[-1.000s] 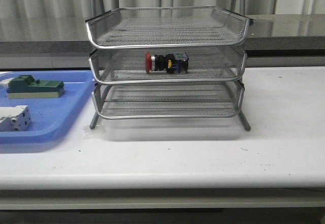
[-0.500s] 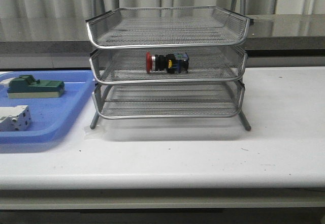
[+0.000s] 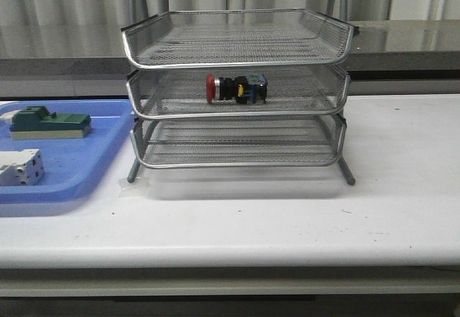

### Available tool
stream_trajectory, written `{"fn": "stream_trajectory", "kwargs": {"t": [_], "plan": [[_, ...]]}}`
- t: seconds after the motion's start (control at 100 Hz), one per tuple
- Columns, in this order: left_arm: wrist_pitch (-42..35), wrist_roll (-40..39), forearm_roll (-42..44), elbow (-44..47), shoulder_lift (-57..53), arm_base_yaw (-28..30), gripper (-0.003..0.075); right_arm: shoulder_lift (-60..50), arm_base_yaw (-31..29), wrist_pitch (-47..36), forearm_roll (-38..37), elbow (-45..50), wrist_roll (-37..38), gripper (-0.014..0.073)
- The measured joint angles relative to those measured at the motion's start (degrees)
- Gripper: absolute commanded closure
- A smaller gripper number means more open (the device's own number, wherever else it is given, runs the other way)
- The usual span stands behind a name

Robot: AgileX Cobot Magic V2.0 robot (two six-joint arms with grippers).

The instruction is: Place button on rack with both arms

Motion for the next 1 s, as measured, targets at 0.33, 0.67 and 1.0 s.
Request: {"fn": "stream_trajectory", "kwargs": {"t": [0.33, 0.67, 1.0], "plan": [[-1.5, -0.3, 0.2, 7.7, -9.3, 0.0, 0.0741, 0.0, 0.0, 0.0, 0.0, 0.0, 0.0, 0.0651], [-7.2, -1.2, 0.0, 8.5, -9.3, 0.0, 0.0741, 0.0, 0.0, 0.0, 0.0, 0.0, 0.1, 0.0651], [-7.6, -1.3, -0.1, 8.5, -9.3, 0.0, 0.0741, 0.0, 0.0, 0.0, 0.0, 0.0, 0.1, 0.0651]]}}
